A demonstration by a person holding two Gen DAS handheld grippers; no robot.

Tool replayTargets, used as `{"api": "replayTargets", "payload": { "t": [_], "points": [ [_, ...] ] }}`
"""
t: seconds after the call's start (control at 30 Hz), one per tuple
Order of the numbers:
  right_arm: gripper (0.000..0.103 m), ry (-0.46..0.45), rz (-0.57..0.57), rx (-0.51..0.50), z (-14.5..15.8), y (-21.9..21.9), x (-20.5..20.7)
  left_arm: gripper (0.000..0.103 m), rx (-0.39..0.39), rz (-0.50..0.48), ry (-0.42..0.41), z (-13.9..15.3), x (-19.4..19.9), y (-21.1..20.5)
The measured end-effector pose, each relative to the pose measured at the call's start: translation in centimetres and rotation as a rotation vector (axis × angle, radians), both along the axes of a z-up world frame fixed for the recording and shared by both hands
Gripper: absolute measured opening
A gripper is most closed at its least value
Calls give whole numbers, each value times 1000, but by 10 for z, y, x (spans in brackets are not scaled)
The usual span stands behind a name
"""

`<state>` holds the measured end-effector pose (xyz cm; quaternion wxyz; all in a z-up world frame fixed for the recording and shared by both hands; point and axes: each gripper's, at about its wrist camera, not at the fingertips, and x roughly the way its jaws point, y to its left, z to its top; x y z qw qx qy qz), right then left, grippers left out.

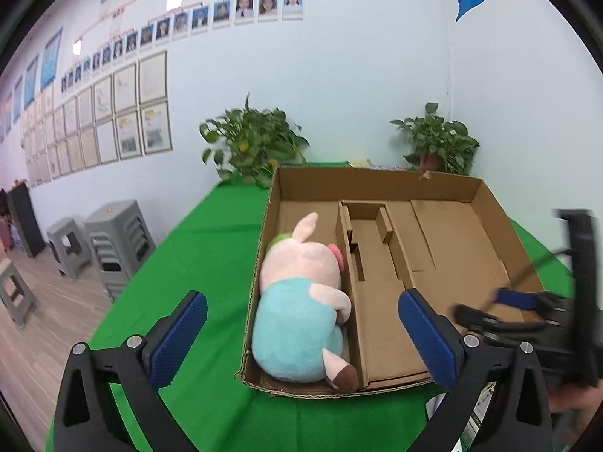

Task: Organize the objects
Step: 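Open the left gripper to release the insert and withdraw from the box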

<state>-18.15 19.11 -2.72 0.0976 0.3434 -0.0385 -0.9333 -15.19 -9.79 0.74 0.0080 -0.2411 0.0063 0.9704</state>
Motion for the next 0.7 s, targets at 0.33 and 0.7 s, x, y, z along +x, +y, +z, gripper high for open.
{"api": "replayTargets", "payload": {
  "t": [0.33, 0.7],
  "points": [
    [89, 71, -145, 78, 18, 24, 66, 102, 20, -62, 28, 10, 26, 37],
    [59, 76, -176, 45, 8, 34, 108, 69, 22, -113, 10, -8, 63, 61]
  ]
}}
